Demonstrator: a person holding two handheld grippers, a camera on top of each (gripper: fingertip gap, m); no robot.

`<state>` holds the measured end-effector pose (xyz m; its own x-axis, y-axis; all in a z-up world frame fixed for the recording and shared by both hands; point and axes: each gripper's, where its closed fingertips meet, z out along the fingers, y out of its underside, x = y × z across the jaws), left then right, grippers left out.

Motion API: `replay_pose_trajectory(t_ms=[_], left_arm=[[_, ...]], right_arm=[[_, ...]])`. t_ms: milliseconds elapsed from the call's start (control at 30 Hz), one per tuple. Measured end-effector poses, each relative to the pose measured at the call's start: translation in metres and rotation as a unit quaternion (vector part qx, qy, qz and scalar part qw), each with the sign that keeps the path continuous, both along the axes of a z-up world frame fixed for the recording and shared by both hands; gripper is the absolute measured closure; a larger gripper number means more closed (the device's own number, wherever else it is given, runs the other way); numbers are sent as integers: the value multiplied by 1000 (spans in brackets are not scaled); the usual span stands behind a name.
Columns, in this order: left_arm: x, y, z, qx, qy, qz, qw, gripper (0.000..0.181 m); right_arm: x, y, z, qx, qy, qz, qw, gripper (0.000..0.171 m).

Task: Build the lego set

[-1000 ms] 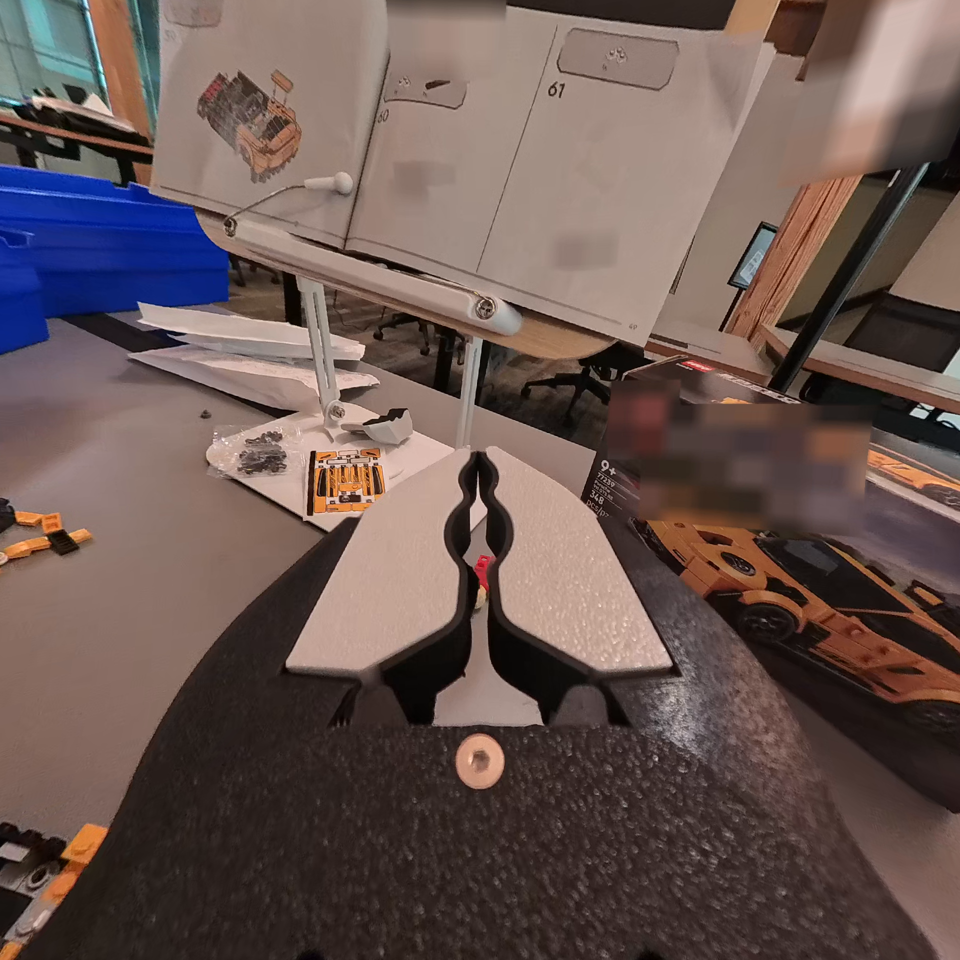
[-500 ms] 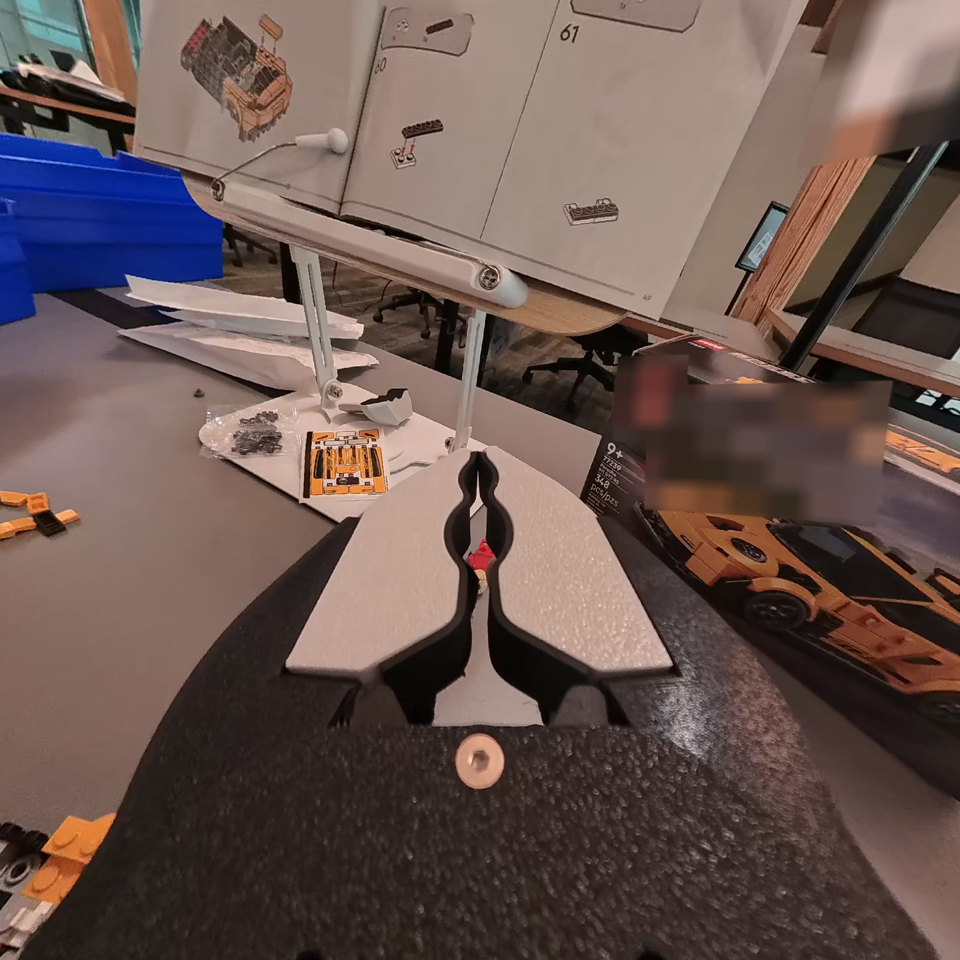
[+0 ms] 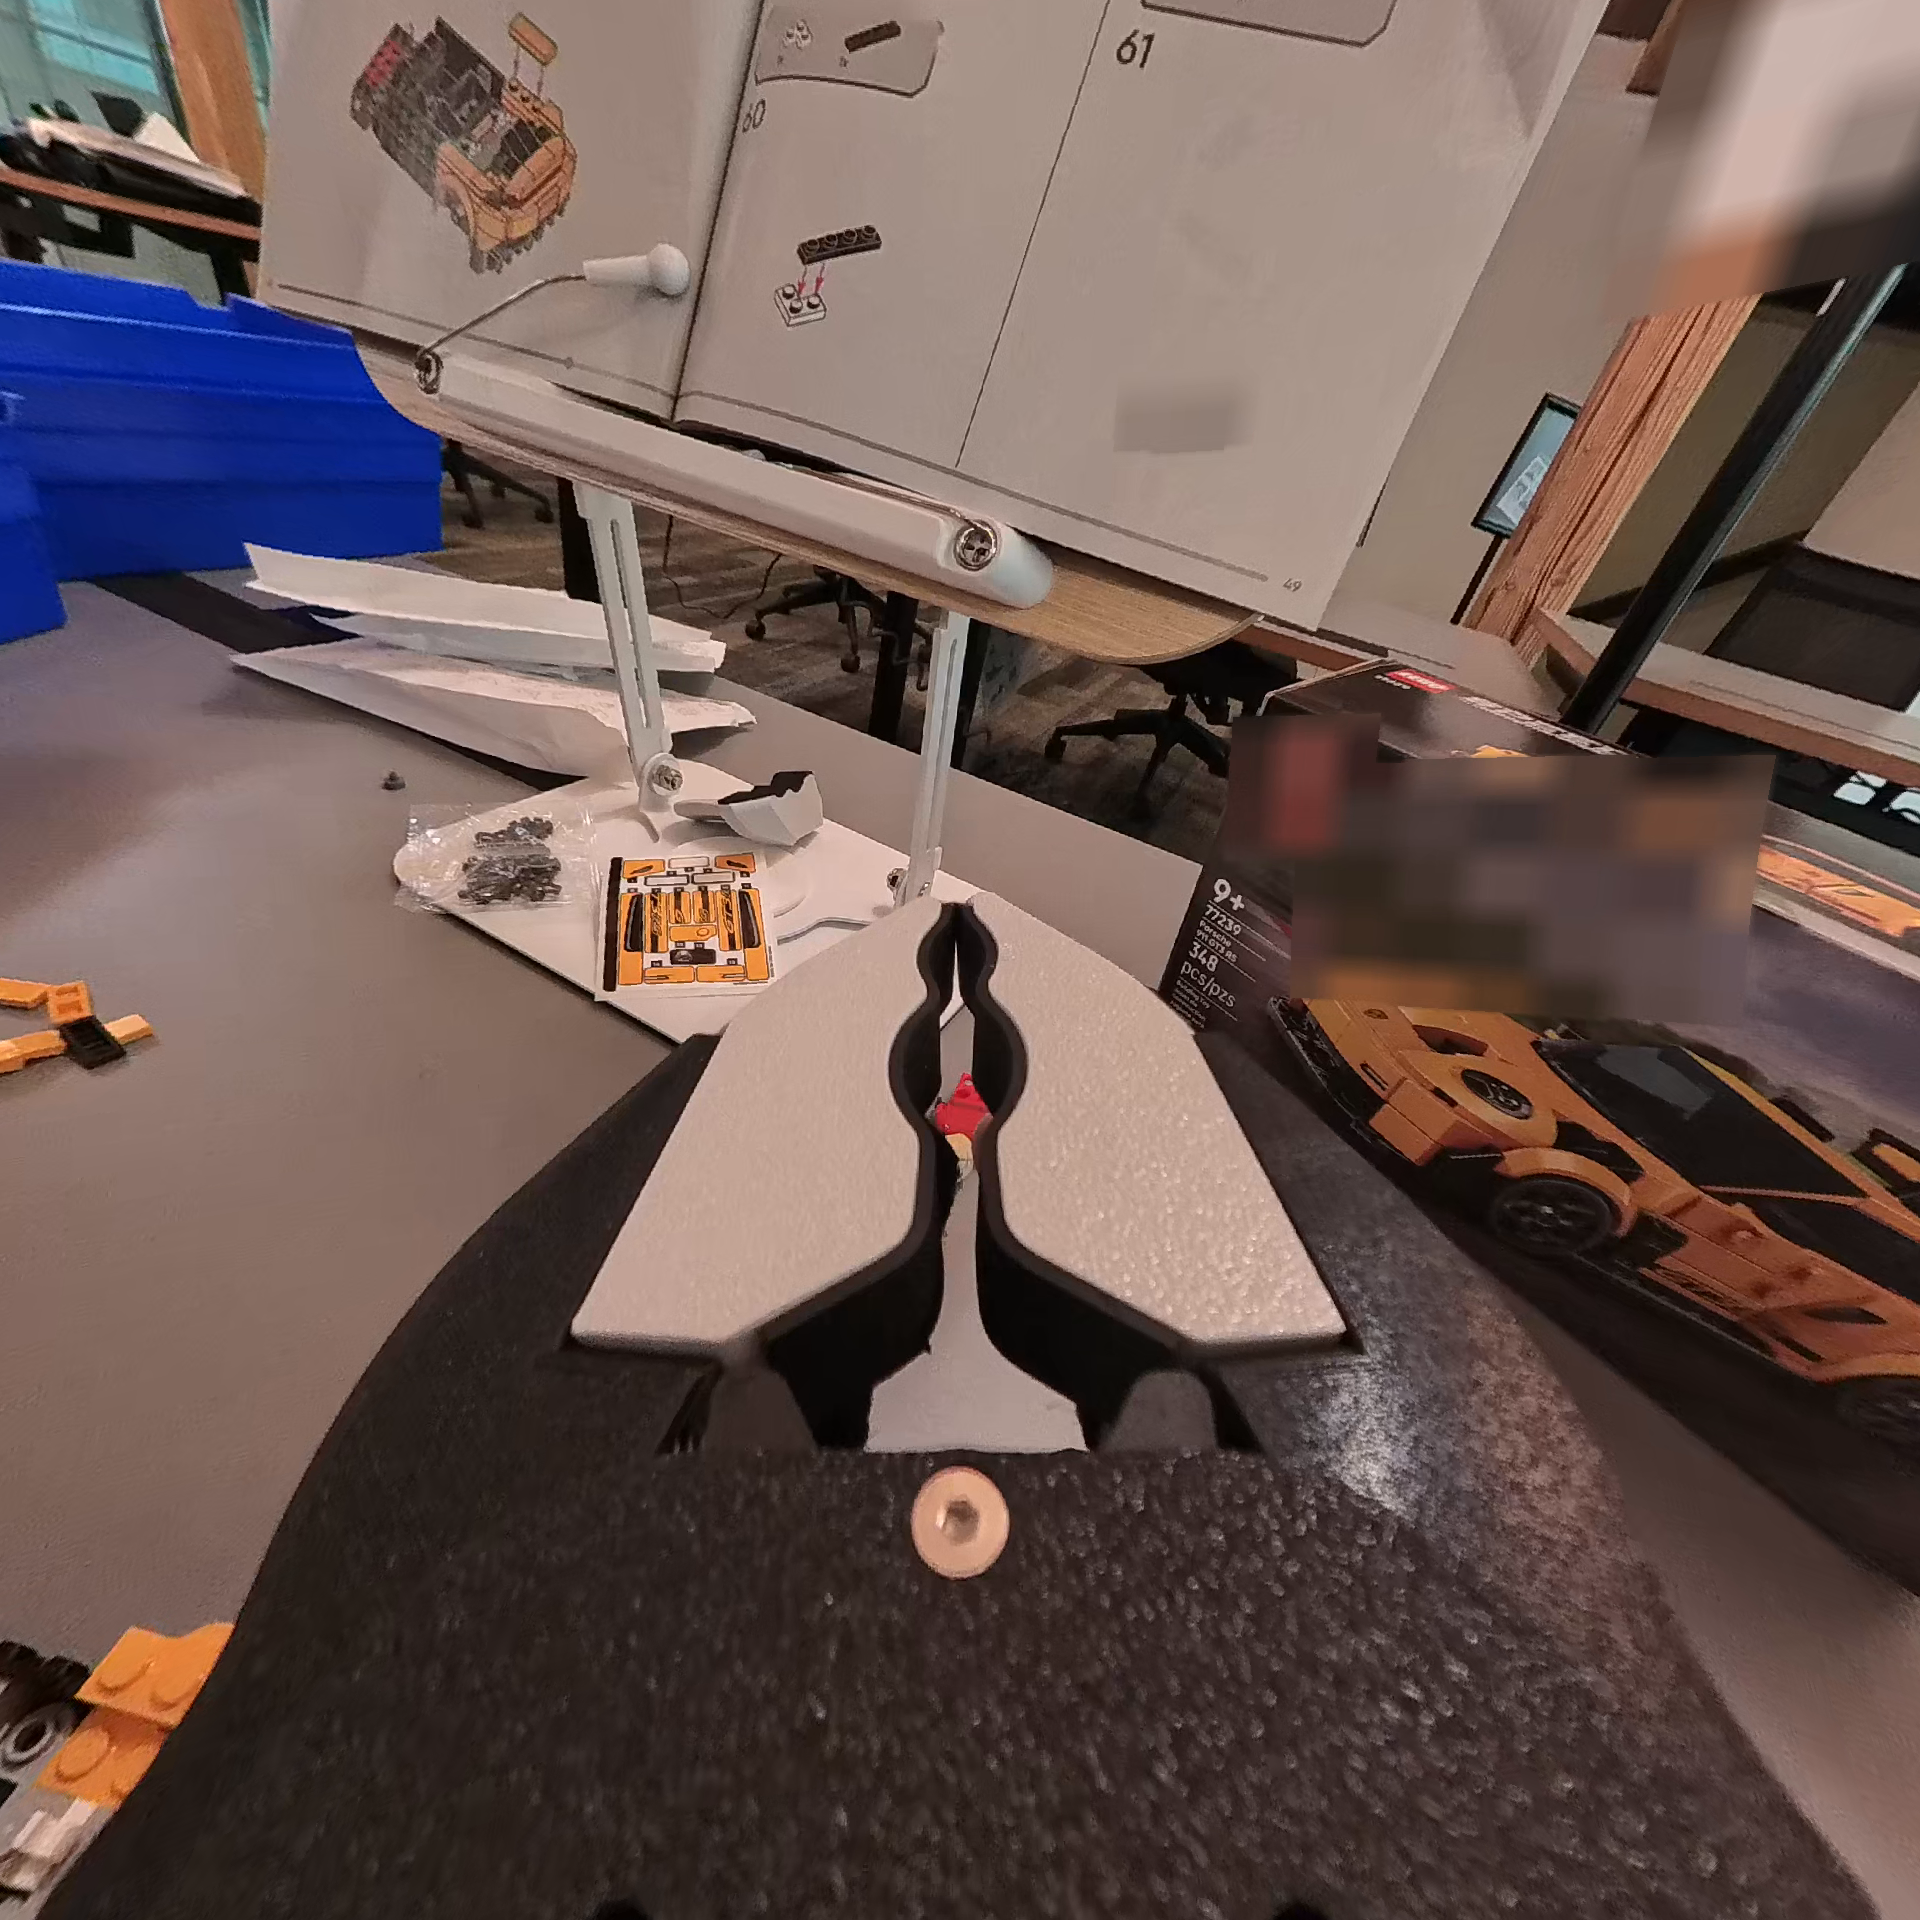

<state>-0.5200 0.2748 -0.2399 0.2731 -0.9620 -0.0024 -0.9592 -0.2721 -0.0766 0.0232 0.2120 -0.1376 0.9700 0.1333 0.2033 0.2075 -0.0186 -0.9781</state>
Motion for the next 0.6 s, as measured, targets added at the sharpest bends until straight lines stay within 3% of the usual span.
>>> replay_pose_trajectory(t_ms=[133, 233, 500, 600], left_arm=[[-1, -8, -14, -17, 20, -4, 1000, 160], [0, -7, -20, -20, 23, -7, 1000, 171], [-2, 42, -2, 131, 38, -4, 991, 174], [0, 46, 0, 154, 40, -8, 987, 170]], right_arm=[[-1, 0, 0, 0, -2, 1, 1000, 171], [-1, 0, 0, 0, -2, 0, 1000, 171], [0, 1, -2, -3, -2, -1, 1000, 171], [0, 1, -2, -3, -2, -1, 1000, 171]])
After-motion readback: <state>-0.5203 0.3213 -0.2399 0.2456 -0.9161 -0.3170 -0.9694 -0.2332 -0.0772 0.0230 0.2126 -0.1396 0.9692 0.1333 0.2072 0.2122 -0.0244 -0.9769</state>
